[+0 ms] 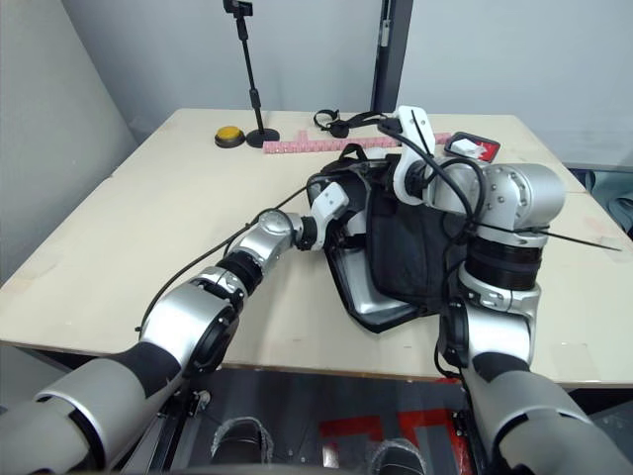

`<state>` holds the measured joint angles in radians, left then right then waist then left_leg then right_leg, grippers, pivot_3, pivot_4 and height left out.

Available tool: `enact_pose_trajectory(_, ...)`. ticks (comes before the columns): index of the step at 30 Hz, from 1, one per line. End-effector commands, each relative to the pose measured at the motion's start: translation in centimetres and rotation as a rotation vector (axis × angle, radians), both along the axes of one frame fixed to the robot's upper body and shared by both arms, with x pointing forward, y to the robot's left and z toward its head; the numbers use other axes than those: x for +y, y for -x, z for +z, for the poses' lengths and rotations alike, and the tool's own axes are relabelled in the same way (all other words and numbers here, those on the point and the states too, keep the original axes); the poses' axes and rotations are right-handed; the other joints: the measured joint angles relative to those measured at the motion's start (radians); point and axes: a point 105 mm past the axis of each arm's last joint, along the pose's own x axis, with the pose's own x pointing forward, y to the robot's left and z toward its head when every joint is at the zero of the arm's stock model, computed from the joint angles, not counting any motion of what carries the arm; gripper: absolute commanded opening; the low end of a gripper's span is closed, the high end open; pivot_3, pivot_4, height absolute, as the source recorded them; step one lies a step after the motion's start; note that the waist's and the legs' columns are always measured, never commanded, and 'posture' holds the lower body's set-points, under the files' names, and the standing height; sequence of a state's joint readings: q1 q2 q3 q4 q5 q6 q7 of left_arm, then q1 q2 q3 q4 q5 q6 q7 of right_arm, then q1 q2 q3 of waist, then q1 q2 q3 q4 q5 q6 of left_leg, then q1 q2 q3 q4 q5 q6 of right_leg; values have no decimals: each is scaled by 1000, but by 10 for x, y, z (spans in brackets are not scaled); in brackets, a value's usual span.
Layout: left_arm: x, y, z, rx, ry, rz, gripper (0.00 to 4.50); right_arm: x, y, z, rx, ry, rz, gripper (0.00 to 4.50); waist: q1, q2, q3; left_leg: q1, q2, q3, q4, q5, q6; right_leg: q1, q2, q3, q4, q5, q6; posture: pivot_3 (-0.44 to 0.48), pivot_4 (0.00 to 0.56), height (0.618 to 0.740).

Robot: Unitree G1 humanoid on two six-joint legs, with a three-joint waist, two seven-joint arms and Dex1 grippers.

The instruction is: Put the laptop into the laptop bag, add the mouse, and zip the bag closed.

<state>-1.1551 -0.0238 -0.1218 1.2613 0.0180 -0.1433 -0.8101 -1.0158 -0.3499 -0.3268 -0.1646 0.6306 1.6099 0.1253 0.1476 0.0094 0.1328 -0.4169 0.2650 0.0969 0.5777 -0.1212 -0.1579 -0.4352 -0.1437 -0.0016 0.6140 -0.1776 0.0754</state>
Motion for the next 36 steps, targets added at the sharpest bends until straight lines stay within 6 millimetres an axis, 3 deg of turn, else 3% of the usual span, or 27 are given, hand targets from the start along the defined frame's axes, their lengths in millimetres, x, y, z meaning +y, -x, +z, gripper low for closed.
enact_pose_trajectory(1, 4, -9, 16, 0, 89, 68, 3864, 1, 8, 27, -98, -13, 29, 0, 0, 0, 0, 0, 0, 0, 0, 0, 0, 0, 0, 0, 0, 2, 3, 0, 150, 740)
enact_pose_trajectory(3, 2, -8, 25, 37, 185, 56, 4422, 1, 8, 26, -96, -13, 30, 0, 0, 0, 0, 0, 0, 0, 0, 0, 0, 0, 0, 0, 0, 3, 5, 0, 150, 740)
enact_pose_trajectory(6, 1, -3, 34, 36, 266, 5, 4422, 1, 7, 23, -86, -8, 28, 0, 1, 0, 0, -1, 0, 0, 0, 0, 0, 0, 0, 0, -1, 2, 4, 0, 150, 740)
enact_pose_trajectory(11, 20, 5, 44, 105, 402, -95, 4422, -1, 8, 18, -76, 4, 28, 0, 1, 0, 0, -1, 0, 0, 0, 0, 0, 0, 0, 0, -1, 1, 2, 0, 150, 740)
enact_pose_trajectory(17, 76, 40, 54, 86, 379, -272, 4422, -3, 11, 4, -61, 37, 71, 0, -1, 0, 0, 0, 0, 0, -2, 0, 0, 0, 0, 0, -1, -3, -5, 0, 150, 740)
enact_pose_trajectory(21, 123, 66, 68, 107, 339, -303, 4422, 11, 27, 8, -179, 78, 264, 0, 8, 0, 0, -2, 0, -1, -1, 0, 0, 0, 0, -2, 0, -3, -6, 0, 150, 740)
enact_pose_trajectory(24, 147, 76, 73, 126, 292, -292, 4422, 19, 38, 10, -209, 72, 379, 0, 7, 1, 0, -2, 0, -1, 0, 0, 0, 0, 0, -2, -1, -3, -6, 0, 150, 740)
enact_pose_trajectory(25, 150, 79, 73, 131, 283, -291, 4422, 20, 40, 11, -213, 71, 399, 0, 2, 1, 0, -2, 0, -1, 0, -1, 0, 0, 0, -2, -2, -4, -6, 0, 150, 740)
enact_pose_trajectory(29, 200, 82, 88, 135, 210, -170, 4422, 19, 45, 2, -208, 131, 507, 0, -31, 1, 0, 1, 1, -1, -1, -1, -2, 0, 0, -2, 0, -4, -7, 0, 150, 740)
enact_pose_trajectory(34, 223, 76, 118, 186, 351, -84, 4422, 17, 45, -14, -188, 196, 568, 0, -32, 1, 0, 2, 1, -1, 0, -4, -7, 1, 0, -1, 0, -4, -8, 0, 150, 740)
enact_pose_trajectory(36, 232, 73, 113, 212, 339, -41, 4422, 11, 36, -28, -165, 271, 533, 0, -34, 1, 0, 2, 1, -1, 1, -4, -7, 1, 0, -1, 1, -4, -8, 0, 150, 740)
